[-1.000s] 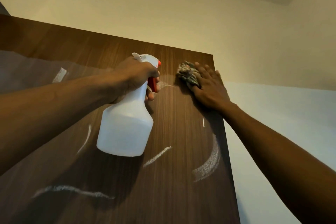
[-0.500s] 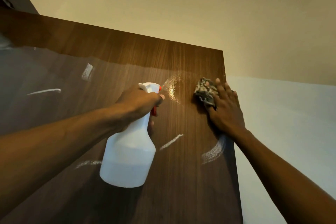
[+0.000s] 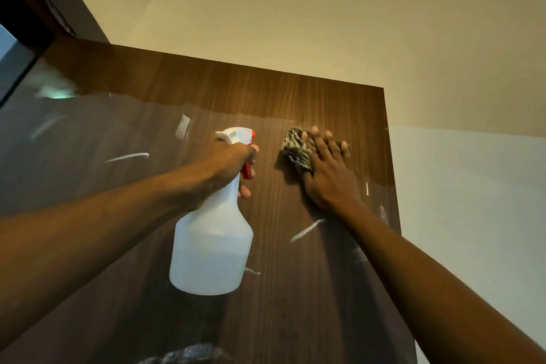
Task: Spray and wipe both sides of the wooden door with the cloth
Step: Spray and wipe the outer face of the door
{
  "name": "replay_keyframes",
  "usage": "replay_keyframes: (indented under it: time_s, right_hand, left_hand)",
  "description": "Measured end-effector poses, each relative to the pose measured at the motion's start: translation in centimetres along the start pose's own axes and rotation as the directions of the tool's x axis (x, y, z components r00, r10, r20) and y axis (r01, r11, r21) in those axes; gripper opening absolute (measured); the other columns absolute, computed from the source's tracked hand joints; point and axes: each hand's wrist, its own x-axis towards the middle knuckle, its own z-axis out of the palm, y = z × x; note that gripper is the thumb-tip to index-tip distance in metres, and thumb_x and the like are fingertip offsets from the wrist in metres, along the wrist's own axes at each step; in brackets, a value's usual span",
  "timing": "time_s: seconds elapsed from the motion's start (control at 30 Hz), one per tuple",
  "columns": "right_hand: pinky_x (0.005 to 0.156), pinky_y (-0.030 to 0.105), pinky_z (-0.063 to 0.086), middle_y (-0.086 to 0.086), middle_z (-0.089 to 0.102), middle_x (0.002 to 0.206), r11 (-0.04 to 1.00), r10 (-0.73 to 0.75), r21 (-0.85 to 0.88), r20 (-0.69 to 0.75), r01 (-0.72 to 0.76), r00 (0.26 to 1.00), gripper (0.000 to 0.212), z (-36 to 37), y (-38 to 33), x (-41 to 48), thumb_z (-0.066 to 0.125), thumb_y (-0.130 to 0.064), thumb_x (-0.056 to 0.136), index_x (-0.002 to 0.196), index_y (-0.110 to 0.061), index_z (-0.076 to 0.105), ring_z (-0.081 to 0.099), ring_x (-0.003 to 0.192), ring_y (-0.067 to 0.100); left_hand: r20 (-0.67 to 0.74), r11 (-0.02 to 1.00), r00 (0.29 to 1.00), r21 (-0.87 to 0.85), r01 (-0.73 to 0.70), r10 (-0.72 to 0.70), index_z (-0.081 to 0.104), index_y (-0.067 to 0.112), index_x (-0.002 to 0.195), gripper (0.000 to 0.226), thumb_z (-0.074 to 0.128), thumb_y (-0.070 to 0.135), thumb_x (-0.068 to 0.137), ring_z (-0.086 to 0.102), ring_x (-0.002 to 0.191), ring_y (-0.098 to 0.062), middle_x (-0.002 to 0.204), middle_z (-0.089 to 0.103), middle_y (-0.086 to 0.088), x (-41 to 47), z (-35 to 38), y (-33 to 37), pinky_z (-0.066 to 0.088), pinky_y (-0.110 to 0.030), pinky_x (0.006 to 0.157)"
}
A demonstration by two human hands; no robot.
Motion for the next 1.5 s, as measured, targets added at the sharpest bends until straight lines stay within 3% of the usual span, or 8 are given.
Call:
replay_keyframes:
  time_s: [0.23,0.4,0.57,0.83,1.0,1.2,1.4,1.5]
  right_hand:
    - [0.121,0.052,-0.011,0.003,-0.008,0.166,0.928,0.37,0.081,-0.082,-0.363,0.926,0.064,-0.8,-0.1,3.2,0.029,-0.043,0.105,0.159,-0.024,0.001,-0.016,0.151,0.025]
    - [0.12,0.051,-0.013,0.001,-0.01,0.166,0.979,0.198,0.048,-0.053,-0.196,0.979,0.064,-0.2,-5.5,7.2,0.03,-0.044,0.104,0.158,-0.028,-0.001,-0.015,0.151,0.026]
    - [0.122,0.045,-0.011,-0.004,-0.01,0.165,1.0,0.014,0.014,-0.001,-0.014,1.0,0.067,1.0,-8.2,1.6,0.02,-0.05,0.1,0.158,-0.029,-0.005,-0.014,0.151,0.019]
    - [0.121,0.049,-0.011,0.003,-0.009,0.166,0.934,0.353,0.072,-0.048,-0.35,0.934,0.066,0.4,-8.1,5.2,0.028,-0.043,0.104,0.158,-0.022,-0.004,-0.014,0.151,0.025]
    - [0.122,0.05,-0.01,0.003,-0.008,0.166,0.975,0.216,0.068,-0.052,-0.213,0.975,0.066,0.5,-13.9,9.8,0.031,-0.038,0.104,0.159,-0.023,-0.001,-0.013,0.152,0.025]
    - [0.122,0.044,-0.01,-0.002,-0.006,0.166,0.999,0.038,0.013,-0.015,-0.038,0.999,0.065,2.4,-16.6,3.9,0.025,-0.044,0.102,0.158,-0.028,-0.003,-0.009,0.152,0.02]
    - [0.122,0.049,-0.008,0.002,-0.008,0.166,0.946,0.32,0.058,-0.033,-0.318,0.947,0.065,1.8,-15.4,6.3,0.028,-0.041,0.103,0.159,-0.024,0.0,-0.011,0.152,0.025]
    - [0.122,0.052,-0.009,0.004,-0.009,0.166,0.936,0.348,0.07,-0.035,-0.345,0.937,0.066,1.4,-18.3,10.5,0.031,-0.039,0.103,0.159,-0.022,-0.001,-0.012,0.152,0.028]
  left_hand:
    - [-0.023,1.0,0.999,0.018,-0.022,0.023,0.06,0.009,0.087,0.025,0.051,0.031,0.094,0.058,0.04,-0.014,0.078,0.067,-0.009,-0.4,-4.9,-1.7,0.046,-0.018,0.041]
    - [-0.018,0.999,0.999,0.0,-0.044,0.044,0.06,0.01,0.084,0.024,0.051,0.03,0.093,0.057,0.042,-0.015,0.077,0.066,-0.008,0.3,-7.5,-2.3,0.046,-0.019,0.041]
    - [-0.01,1.0,1.0,-0.006,-0.021,0.021,0.059,0.012,0.083,0.024,0.049,0.031,0.094,0.058,0.047,-0.018,0.078,0.065,-0.008,0.6,-8.5,-3.3,0.047,-0.02,0.044]
    - [-0.014,1.0,0.999,0.006,-0.03,0.031,0.058,0.012,0.081,0.024,0.049,0.03,0.094,0.057,0.044,-0.017,0.077,0.064,-0.009,0.5,-11.4,-5.4,0.047,-0.022,0.044]
    - [-0.058,0.998,0.997,0.05,-0.044,0.047,0.058,0.011,0.081,0.027,0.047,0.032,0.095,0.055,0.039,-0.015,0.075,0.063,-0.007,0.9,-13.5,-5.9,0.044,-0.017,0.038]
    - [-0.063,1.0,0.998,0.024,0.017,-0.016,0.056,0.009,0.085,0.026,0.047,0.03,0.096,0.054,0.038,-0.015,0.075,0.06,-0.008,0.3,-16.3,-7.4,0.044,-0.015,0.038]
    - [-0.072,0.998,0.997,0.063,-0.01,0.014,0.059,0.008,0.086,0.029,0.046,0.032,0.096,0.054,0.046,-0.017,0.082,0.063,-0.011,0.0,-19.1,-8.8,0.045,-0.018,0.041]
    - [-0.069,0.997,0.997,0.078,-0.025,0.031,0.061,0.006,0.088,0.033,0.045,0.033,0.096,0.056,0.047,-0.016,0.08,0.064,-0.01,0.1,-20.8,-9.2,0.045,-0.018,0.043]
